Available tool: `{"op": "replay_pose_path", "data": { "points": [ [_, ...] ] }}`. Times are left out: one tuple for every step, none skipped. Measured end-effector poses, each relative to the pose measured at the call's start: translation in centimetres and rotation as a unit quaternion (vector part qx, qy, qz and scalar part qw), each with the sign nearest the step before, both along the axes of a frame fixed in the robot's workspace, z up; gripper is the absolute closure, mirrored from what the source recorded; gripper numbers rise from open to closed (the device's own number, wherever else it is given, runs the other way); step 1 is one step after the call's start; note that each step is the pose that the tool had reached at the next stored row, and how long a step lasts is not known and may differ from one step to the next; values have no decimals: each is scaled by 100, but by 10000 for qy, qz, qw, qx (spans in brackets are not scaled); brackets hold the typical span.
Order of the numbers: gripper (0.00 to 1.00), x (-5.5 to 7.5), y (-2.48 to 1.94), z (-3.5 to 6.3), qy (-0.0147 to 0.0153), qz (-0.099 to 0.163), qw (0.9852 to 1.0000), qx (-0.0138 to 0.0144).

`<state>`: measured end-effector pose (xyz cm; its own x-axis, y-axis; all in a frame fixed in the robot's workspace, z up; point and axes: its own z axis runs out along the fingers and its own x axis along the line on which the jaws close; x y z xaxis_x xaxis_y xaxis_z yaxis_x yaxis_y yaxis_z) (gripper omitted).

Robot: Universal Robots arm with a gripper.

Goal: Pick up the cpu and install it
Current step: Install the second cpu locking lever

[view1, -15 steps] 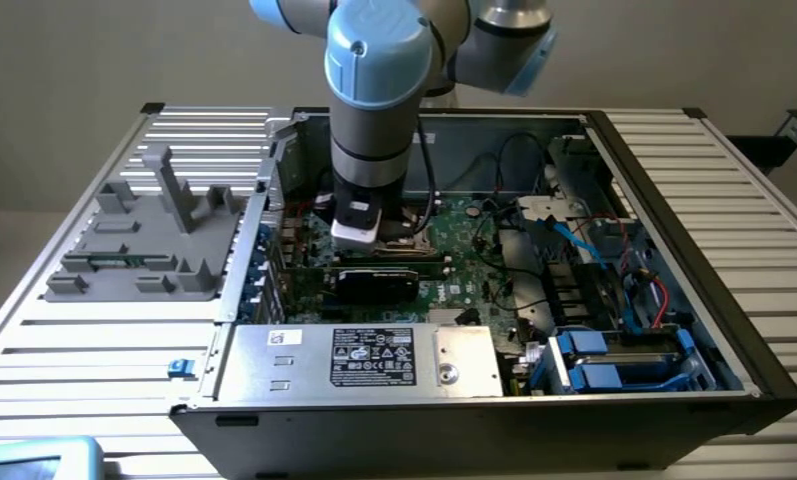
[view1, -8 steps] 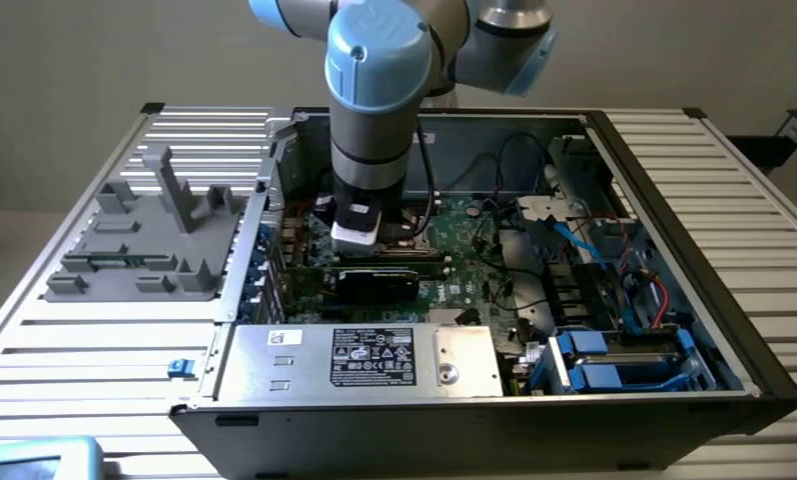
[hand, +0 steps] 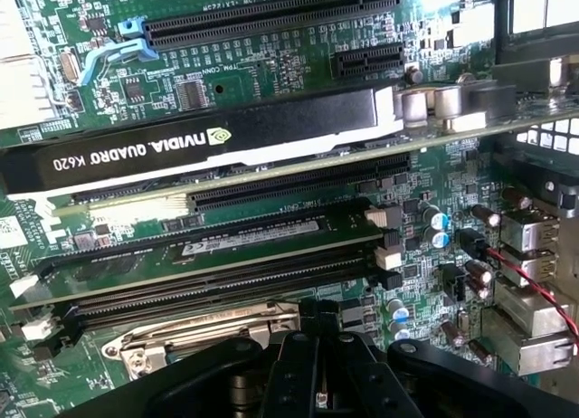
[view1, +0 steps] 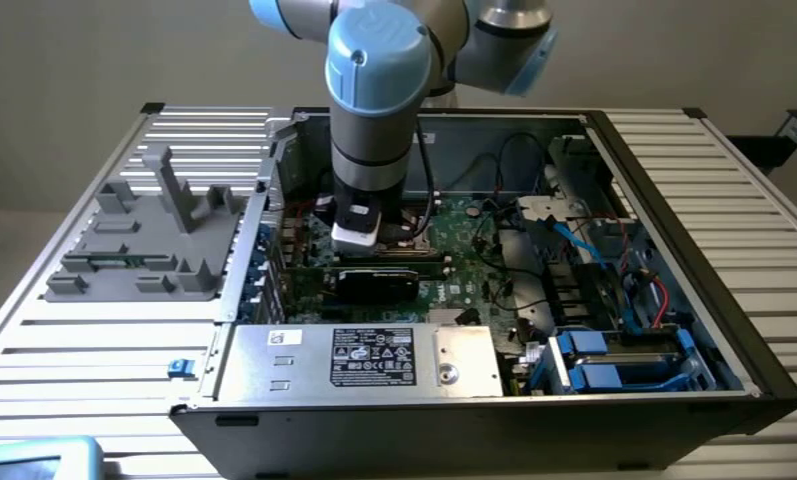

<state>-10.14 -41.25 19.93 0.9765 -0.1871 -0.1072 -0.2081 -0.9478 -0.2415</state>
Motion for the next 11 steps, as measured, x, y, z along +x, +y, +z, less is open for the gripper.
{"op": "replay_pose_path", "data": {
  "points": [
    [89,0,2,-4,0,0,10000,5],
    [89,0,4,-7,-1,-1,10000,9],
    [89,0,4,-10,0,-1,10000,12],
    [89,0,5,-14,0,-2,10000,15],
    [89,0,6,-19,0,-3,10000,17],
    [89,0,7,-23,0,-4,10000,19],
    [89,0,7,-28,0,-4,10000,21],
    [89,0,8,-33,-1,-5,10000,23],
    [89,0,8,-38,-2,-6,10000,24],
    [89,0,10,-40,-1,-6,10000,24],
    [89,0,11,-42,0,-7,10000,25]
  ]
}}
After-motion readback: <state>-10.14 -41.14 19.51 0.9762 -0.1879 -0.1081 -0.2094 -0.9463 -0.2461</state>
